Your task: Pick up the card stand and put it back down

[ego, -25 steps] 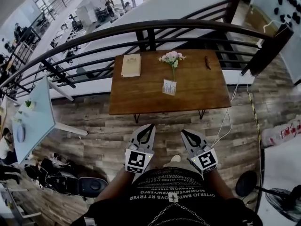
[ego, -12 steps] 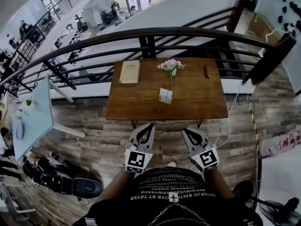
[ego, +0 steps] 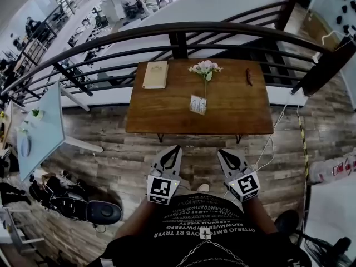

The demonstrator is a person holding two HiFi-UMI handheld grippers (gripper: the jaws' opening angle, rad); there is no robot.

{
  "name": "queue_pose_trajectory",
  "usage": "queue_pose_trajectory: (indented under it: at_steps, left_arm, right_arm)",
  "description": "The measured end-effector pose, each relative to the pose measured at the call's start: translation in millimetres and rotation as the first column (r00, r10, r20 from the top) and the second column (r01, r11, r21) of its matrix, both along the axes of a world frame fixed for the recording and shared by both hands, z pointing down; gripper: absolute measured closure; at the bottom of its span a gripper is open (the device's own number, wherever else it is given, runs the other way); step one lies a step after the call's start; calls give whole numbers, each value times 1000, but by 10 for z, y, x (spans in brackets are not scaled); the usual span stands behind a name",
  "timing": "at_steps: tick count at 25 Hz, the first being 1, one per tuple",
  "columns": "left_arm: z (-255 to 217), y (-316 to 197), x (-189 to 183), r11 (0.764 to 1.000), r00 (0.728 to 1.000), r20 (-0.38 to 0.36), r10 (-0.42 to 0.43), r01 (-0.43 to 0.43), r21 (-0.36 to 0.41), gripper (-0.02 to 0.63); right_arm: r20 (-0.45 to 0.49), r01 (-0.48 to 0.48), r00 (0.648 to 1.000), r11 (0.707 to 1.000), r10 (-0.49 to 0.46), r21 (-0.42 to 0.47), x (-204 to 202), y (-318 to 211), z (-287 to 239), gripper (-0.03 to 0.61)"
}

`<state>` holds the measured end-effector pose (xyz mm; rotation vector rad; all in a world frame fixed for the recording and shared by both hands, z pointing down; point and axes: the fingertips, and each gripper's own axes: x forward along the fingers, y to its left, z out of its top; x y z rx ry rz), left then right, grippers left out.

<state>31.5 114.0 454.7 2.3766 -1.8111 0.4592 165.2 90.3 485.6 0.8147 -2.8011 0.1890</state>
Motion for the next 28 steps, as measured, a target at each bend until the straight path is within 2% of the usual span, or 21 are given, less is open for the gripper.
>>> queue_pose_trajectory:
  at_steps: [8,12,22,28]
  left_arm:
    - [25,-122,-69,999,999,-1,46,-46,-7,594]
    - [28,-249,-116,997,997,-4,83,-83,0,594]
    - [37,-766,-376,991,991,-23,133,-133,3,594]
    - [9,-1054,-671,991,990,-32,136,-136,11,594]
  right_arm:
    - [12,-44,999,999,44,-1,-84,-100,35,565]
    - [-19,-72,997,997,72,-15,-143,-173,52,565]
    - [-14,-107,994,994,107,-11,-452,-592,42,565]
    - [-18,-111,994,994,111,3,-756,-904,-21,565]
